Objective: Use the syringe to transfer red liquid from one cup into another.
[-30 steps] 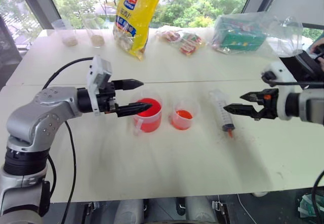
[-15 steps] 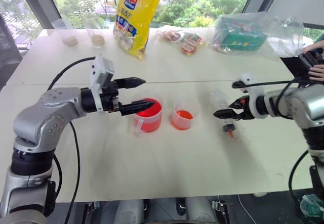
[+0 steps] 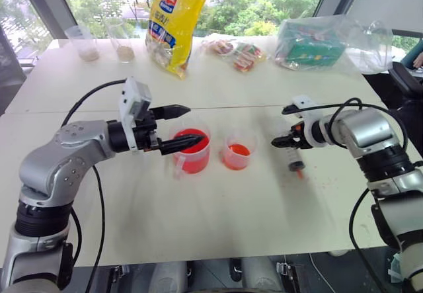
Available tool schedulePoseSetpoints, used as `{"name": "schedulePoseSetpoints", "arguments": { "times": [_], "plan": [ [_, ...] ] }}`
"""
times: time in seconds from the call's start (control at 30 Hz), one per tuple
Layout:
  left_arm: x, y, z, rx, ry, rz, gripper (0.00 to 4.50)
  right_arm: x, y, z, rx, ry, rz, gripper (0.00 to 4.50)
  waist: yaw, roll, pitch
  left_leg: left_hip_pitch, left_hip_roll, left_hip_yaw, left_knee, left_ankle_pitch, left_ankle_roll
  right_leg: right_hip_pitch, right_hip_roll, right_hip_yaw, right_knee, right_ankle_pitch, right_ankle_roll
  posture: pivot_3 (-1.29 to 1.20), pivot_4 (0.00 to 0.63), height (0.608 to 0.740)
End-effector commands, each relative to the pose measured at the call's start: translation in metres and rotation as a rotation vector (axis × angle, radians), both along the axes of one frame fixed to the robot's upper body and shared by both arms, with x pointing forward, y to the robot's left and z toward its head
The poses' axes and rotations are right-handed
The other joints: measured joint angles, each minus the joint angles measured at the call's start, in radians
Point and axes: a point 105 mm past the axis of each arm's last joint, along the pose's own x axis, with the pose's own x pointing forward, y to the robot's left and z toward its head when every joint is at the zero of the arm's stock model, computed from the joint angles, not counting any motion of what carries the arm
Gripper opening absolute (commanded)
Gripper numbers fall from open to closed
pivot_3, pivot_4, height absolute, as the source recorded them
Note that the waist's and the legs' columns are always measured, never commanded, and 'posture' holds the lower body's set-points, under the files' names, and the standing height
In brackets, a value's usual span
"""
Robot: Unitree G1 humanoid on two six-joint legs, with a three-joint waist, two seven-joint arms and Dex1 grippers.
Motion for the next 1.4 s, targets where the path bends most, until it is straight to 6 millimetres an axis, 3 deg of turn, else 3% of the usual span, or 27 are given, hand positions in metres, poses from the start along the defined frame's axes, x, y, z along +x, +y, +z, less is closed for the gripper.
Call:
{"name": "schedulePoseSetpoints", "arguments": {
  "times": [0.03,0.2,0.3,0.37,0.47,0.6,0.77,0.9,1.07,1.4],
  "plan": [
    [-0.005,0.005,0.013,0.001,-0.069,0.005,4.5,-0.004,0.01,-0.003,0.011,0.018,0.04,1.48,-0.007,0.0,0.0,0.0,0.0,0.0,0.0,0.0,0.0,0.0,0.0,0.0,0.0,0.0,0.0,0.0,0.15,0.74],
    [0.002,0.013,0.021,0.004,-0.095,0.036,4.5,-0.001,0.001,0.013,-0.005,-0.063,0.002,1.47,-0.009,0.0,0.0,0.0,0.0,-0.001,0.0,0.0,0.0,0.0,0.0,-0.001,0.001,0.0,0.0,0.0,0.15,0.74],
    [0.007,0.018,0.029,-0.007,-0.106,0.048,4.5,0.001,0.004,0.041,0.049,-0.182,0.0,1.47,-0.008,0.0,0.0,0.0,0.0,-0.001,0.0,0.0,0.0,0.0,0.0,-0.001,0.001,0.0,0.0,0.0,0.15,0.74],
    [0.01,0.019,0.034,-0.013,-0.113,0.047,4.5,0.001,0.015,0.069,0.111,-0.33,0.068,1.47,-0.007,0.0,0.0,0.0,0.0,0.0,0.0,0.0,0.0,0.0,-0.001,-0.001,0.001,0.0,0.0,0.0,0.15,0.74],
    [0.016,0.02,0.041,-0.013,-0.127,0.047,4.5,-0.006,0.037,0.108,0.228,-0.518,0.175,1.47,-0.01,0.0,0.0,-0.001,0.0,-0.001,0.0,0.0,0.0,0.0,0.0,-0.001,0.001,0.0,0.0,0.0,0.15,0.74],
    [0.025,0.026,0.065,-0.056,-0.164,0.057,4.5,-0.035,0.091,0.179,0.505,-0.839,0.448,1.47,-0.013,0.0,0.0,0.0,0.0,-0.001,0.0,0.0,-0.001,-0.001,0.001,-0.001,0.002,0.0,0.0,0.0,0.15,0.74],
    [0.033,0.039,0.078,-0.051,-0.187,0.079,4.5,-0.062,0.142,0.208,0.854,-0.946,0.627,1.47,-0.014,0.0,0.0,0.001,0.001,-0.001,0.0,0.001,-0.001,-0.002,0.001,-0.001,0.009,0.0,0.0,0.0,0.15,0.74],
    [0.032,0.046,0.082,-0.039,-0.198,0.098,4.5,-0.068,0.166,0.206,1.064,-0.944,0.665,1.47,-0.012,0.0,0.0,0.001,0.0,-0.001,0.0,0.001,-0.002,-0.002,0.0,-0.001,0.009,0.0,0.0,0.0,0.15,0.74],
    [0.03,0.054,0.087,-0.017,-0.213,0.127,4.5,-0.064,0.181,0.182,1.175,-0.915,0.668,1.47,-0.012,0.0,0.0,0.001,-0.001,-0.001,0.0,0.001,-0.002,-0.002,-0.001,-0.001,0.009,0.0,0.0,0.0,0.15,0.74],
    [0.025,0.059,0.095,-0.002,-0.208,0.137,4.5,-0.059,0.203,0.106,1.08,-0.835,0.699,1.47,-0.015,0.0,0.0,0.001,0.0,-0.001,0.0,0.001,-0.002,-0.003,-0.001,-0.001,0.01,0.0,0.0,0.0,0.15,0.74]
  ]
}}
